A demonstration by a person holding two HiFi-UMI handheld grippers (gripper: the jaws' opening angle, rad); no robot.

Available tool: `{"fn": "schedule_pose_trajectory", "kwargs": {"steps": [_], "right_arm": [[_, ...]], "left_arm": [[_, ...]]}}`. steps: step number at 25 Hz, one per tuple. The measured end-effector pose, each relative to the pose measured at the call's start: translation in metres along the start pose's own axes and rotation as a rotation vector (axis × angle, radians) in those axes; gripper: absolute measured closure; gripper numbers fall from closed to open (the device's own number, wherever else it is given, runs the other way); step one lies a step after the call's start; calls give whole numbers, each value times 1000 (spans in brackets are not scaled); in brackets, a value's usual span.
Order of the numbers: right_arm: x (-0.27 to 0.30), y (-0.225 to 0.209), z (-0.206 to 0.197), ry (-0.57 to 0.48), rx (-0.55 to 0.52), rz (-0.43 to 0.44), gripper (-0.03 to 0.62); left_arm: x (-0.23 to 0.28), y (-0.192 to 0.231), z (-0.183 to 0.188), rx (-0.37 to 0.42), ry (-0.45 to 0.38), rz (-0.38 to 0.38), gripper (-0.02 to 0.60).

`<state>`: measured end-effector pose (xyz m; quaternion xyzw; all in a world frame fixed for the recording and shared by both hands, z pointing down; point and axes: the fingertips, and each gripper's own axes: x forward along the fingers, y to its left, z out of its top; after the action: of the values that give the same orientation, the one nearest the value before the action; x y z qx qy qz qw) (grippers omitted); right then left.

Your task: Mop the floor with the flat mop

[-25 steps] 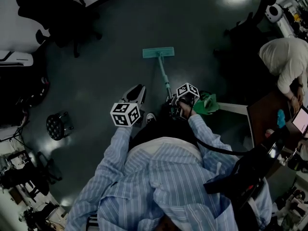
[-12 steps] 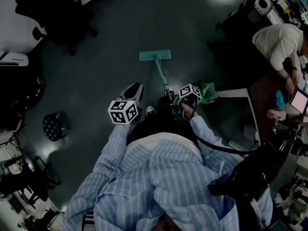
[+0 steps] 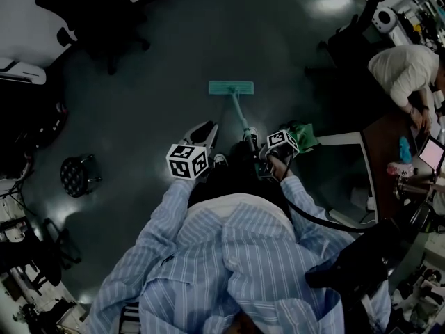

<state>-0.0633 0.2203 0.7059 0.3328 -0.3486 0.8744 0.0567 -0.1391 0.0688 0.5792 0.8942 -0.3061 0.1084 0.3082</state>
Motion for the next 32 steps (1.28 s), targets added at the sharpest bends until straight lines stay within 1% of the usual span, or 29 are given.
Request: {"fn": "schedule_pose_trajectory", "kwargs": {"steps": [8,12,19,32], "right_arm": [[1,10,0,30,-44,-9,549],[-3,14,2,36,-52,-10,549],[-1,14,2,38,-58,-9,549],[1,8,1,24,-34,16,549]], "left_arm": [[-6,2,2,-18,-45,25,512],[-2,-1,9,-15,-54,23,512],[5,-4,6,-1,-31,5,512],[11,-12,-4,29,20,-22,512]]}}
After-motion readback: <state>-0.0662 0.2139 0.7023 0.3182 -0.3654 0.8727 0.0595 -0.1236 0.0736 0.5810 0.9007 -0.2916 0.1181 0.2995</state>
